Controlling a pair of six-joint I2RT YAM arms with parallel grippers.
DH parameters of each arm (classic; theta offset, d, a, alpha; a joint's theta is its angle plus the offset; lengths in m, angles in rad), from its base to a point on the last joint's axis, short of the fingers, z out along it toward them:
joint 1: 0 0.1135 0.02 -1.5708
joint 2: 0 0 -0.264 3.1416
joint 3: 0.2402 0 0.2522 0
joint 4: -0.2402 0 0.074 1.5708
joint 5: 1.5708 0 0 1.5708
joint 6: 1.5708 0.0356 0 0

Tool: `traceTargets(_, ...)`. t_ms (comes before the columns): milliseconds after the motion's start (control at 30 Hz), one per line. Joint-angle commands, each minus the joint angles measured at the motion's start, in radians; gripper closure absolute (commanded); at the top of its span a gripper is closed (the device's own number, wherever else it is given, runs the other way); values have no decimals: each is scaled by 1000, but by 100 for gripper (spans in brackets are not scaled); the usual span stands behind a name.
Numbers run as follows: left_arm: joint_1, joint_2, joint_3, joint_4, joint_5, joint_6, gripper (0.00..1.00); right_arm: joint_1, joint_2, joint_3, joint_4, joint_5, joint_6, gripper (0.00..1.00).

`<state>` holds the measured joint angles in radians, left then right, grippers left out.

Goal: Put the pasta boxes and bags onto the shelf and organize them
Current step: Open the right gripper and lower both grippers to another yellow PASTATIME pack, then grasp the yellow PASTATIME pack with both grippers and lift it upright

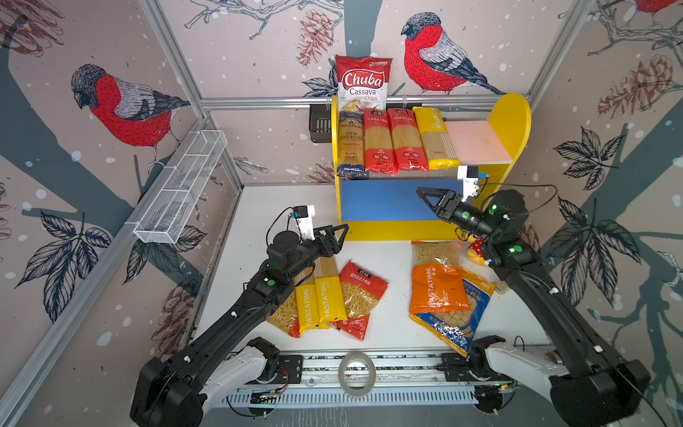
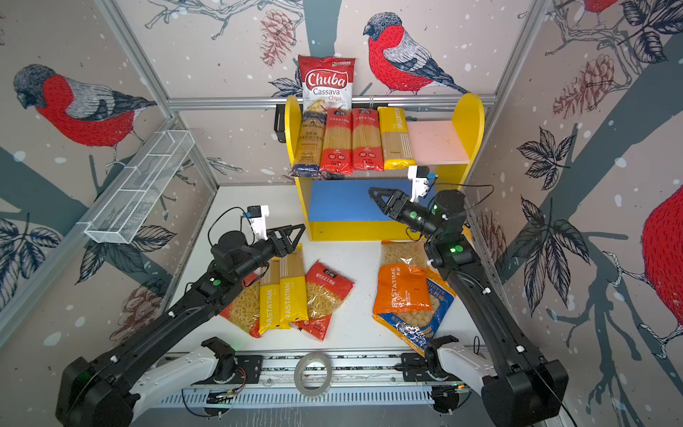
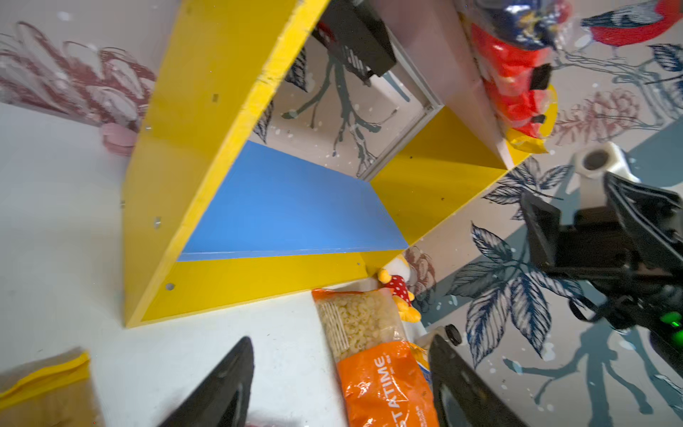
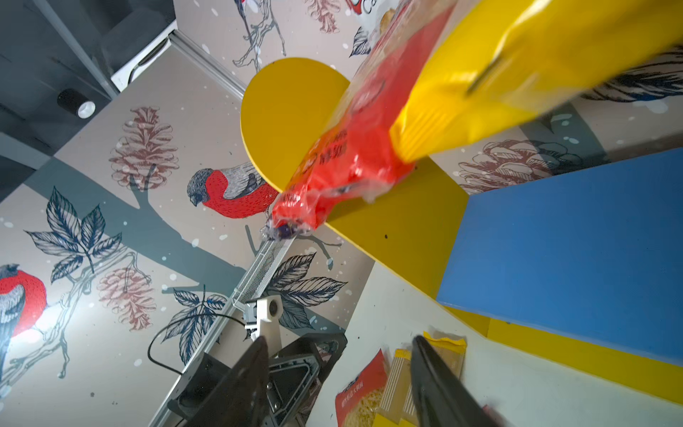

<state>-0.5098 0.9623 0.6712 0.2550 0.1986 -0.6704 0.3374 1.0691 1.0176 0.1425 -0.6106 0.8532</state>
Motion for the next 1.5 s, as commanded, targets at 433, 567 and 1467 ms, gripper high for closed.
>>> traceTargets(433, 86, -54, -180, -390, -195, -148, 25, 571, 492, -51, -52, 233, -22, 49)
traceTargets(567, 51, -26, -225, -361, -180, -176, 26, 632, 670, 56, -133, 201, -44, 50)
traceTargets(1467, -11, 46, -352, -163, -151, -221, 65, 612, 825, 16, 294, -98, 82, 64)
